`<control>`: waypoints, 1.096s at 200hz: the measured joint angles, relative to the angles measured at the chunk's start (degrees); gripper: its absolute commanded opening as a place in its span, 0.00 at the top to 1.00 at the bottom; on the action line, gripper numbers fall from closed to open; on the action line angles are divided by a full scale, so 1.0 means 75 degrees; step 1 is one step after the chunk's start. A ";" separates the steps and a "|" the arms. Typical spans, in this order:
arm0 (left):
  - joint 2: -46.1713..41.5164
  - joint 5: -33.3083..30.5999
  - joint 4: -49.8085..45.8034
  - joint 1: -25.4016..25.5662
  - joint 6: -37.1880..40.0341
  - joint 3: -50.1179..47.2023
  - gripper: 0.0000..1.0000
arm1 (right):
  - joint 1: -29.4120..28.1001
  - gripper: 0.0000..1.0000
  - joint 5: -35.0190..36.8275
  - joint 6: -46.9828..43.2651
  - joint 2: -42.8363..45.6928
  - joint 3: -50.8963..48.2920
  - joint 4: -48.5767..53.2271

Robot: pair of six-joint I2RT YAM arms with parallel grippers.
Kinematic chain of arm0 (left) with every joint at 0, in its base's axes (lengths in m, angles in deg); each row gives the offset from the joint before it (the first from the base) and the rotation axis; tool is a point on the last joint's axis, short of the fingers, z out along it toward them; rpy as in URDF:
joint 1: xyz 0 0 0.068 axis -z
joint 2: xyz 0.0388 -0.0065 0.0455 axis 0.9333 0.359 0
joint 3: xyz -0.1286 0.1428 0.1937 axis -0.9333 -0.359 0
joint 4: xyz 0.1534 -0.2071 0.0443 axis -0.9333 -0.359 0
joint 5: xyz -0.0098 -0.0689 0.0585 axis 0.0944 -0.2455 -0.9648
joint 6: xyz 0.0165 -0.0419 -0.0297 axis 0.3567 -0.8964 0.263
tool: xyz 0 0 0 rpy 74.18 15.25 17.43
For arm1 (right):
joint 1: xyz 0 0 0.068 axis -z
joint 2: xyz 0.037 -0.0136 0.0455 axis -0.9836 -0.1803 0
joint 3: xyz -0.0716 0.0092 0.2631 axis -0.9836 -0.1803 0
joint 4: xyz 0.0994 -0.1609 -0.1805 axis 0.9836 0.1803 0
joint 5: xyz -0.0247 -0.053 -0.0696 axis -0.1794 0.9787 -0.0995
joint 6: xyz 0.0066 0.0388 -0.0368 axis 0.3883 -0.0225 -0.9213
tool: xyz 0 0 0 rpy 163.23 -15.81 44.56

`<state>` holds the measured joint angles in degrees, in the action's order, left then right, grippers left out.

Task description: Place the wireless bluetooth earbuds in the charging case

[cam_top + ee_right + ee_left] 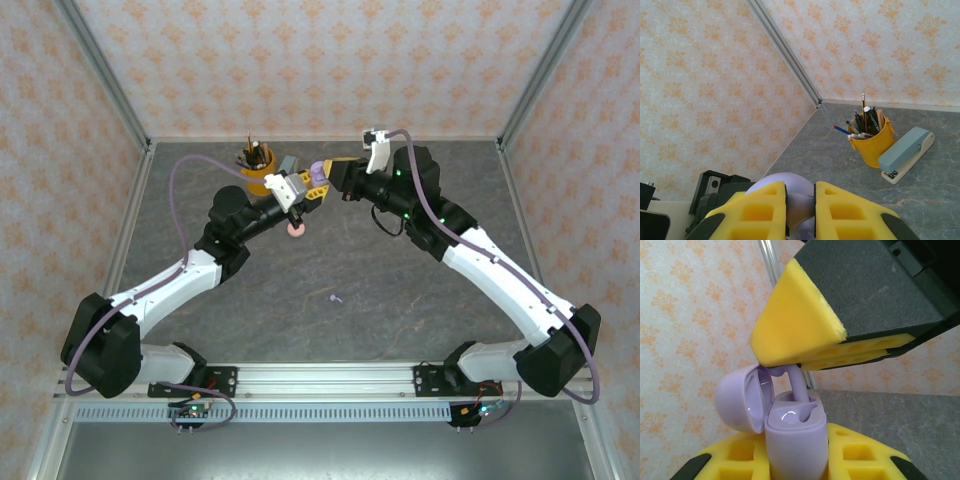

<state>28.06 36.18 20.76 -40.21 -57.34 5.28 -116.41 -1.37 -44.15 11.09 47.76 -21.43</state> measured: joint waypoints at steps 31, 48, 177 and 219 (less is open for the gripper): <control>0.0000 -0.0041 -0.0090 -0.0003 -0.0023 0.0000 1.00 | -0.0003 0.84 0.0006 -0.0114 -0.0067 0.0009 0.0012; 0.0000 -0.0064 -0.0143 -0.0006 -0.0029 0.0000 1.00 | -0.0023 0.84 0.0029 -0.0201 -0.0093 0.0023 0.0052; 0.0000 -0.0079 -0.0154 0.0000 -0.0085 0.0000 1.00 | -0.0175 0.64 0.0423 -0.0254 -0.0108 0.0061 0.0580; 0.0000 -0.0076 -0.0044 0.0003 -0.0114 0.0000 1.00 | -0.0175 0.52 0.0431 -0.0108 -0.0166 0.0277 0.0813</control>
<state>28.06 35.62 20.43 -40.19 -58.19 5.28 -117.72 1.86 -44.96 9.84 49.84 -15.33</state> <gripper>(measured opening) 0.210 0.453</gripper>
